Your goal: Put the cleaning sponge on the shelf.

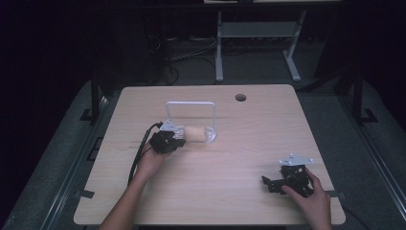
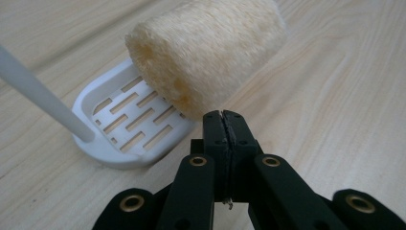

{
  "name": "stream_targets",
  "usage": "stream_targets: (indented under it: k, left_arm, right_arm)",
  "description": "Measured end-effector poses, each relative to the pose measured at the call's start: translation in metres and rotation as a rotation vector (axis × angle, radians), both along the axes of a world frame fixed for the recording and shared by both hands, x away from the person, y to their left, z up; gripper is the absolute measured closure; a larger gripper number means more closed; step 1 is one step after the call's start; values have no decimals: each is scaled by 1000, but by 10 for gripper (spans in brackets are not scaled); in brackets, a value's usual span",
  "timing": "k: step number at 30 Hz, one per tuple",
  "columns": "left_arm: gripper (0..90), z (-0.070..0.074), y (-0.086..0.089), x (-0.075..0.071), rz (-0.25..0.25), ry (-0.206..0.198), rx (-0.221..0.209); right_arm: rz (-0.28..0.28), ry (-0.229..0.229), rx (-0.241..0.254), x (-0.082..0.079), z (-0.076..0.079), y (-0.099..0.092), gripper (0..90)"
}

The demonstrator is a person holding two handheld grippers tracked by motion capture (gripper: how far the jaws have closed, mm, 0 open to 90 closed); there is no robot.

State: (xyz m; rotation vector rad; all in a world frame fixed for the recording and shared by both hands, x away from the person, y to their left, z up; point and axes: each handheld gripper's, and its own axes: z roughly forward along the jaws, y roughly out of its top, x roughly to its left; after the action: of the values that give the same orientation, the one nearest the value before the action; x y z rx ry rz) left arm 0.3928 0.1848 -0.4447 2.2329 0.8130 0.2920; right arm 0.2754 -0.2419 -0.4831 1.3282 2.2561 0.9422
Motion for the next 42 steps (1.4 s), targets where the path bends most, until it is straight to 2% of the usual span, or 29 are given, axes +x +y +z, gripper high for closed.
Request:
stream_targets:
  k: [8,15,24,28,36,42]
  left_arm:
    - [842,9,11,-16,11,-2,-14]
    - [642,14,25,-34,41,-8,-37]
    - [384,13,36,-51,58,-21,-24]
    - [323,12,45,-62,87,-35,-21]
    - [189,8,56,-77,113,-40,-13]
    - [157,6,66,-94,135,-49,-7]
  right_arm:
    - [0,0,0,0,0,0,9]
    - [0,0,0,0,0,0,9]
    - [0,0,0,0,0,0,9]
    - [0,0,0,0,0,0,9]
    - [0,0,0,0,0,0,9]
    - [0,0,0,0,0,0,9]
